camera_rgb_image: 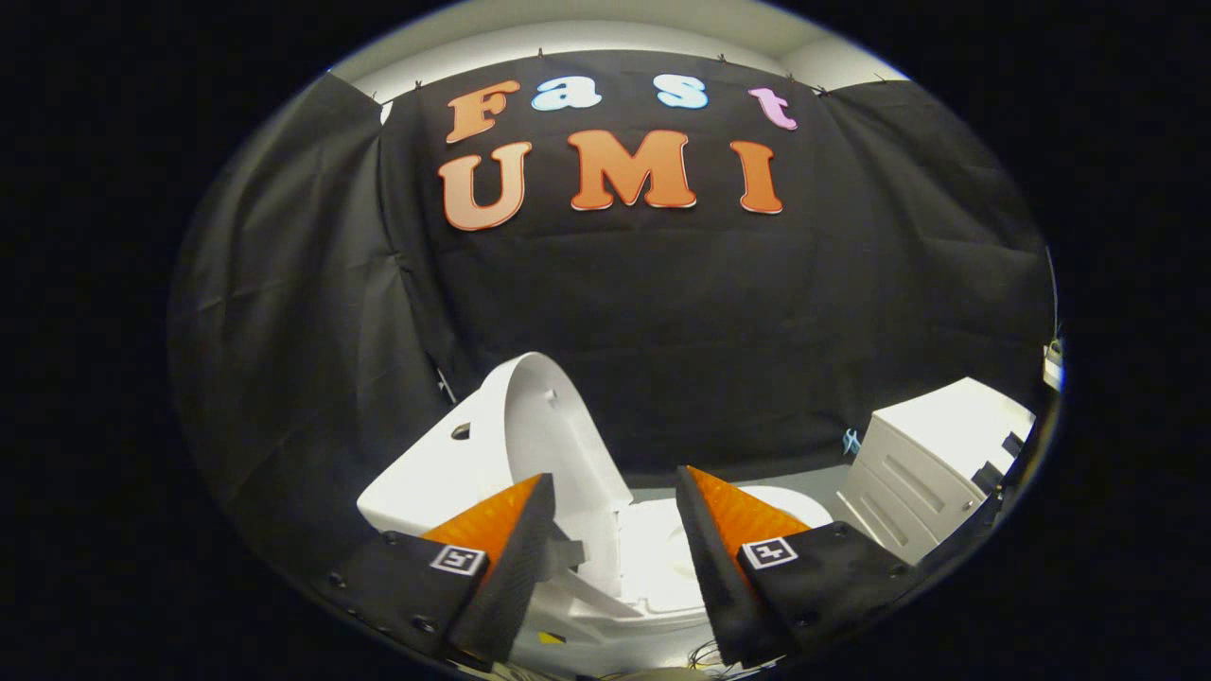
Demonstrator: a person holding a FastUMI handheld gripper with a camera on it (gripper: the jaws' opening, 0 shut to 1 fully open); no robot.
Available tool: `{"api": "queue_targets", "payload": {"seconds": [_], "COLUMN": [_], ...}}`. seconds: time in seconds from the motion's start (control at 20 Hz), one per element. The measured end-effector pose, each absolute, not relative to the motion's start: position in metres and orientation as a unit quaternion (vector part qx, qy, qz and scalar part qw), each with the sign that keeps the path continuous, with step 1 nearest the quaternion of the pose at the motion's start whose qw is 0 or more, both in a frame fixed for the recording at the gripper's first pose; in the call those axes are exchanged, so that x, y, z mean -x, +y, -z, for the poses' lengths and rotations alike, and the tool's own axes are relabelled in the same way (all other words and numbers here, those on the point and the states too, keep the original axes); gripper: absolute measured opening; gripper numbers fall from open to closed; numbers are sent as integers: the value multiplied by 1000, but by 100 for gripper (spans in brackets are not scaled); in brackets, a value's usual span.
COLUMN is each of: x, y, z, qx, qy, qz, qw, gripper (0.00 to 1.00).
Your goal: Open the toilet lid.
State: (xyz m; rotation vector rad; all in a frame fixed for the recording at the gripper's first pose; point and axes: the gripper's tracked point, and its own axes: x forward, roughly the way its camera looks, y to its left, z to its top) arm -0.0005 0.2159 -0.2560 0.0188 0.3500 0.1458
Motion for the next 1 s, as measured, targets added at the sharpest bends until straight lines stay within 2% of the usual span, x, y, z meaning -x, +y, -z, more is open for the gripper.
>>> {"api": "queue_targets", "payload": {"seconds": [0.1,0.6,1.0], "x": [-7,-36,-46], "y": [198,125,80], "z": [231,135,104], "qx": [-8,5,-5], "qy": [154,80,55], "qz": [-65,-43,-32], "qw": [986,996,998], "gripper": [100,100,100]}}
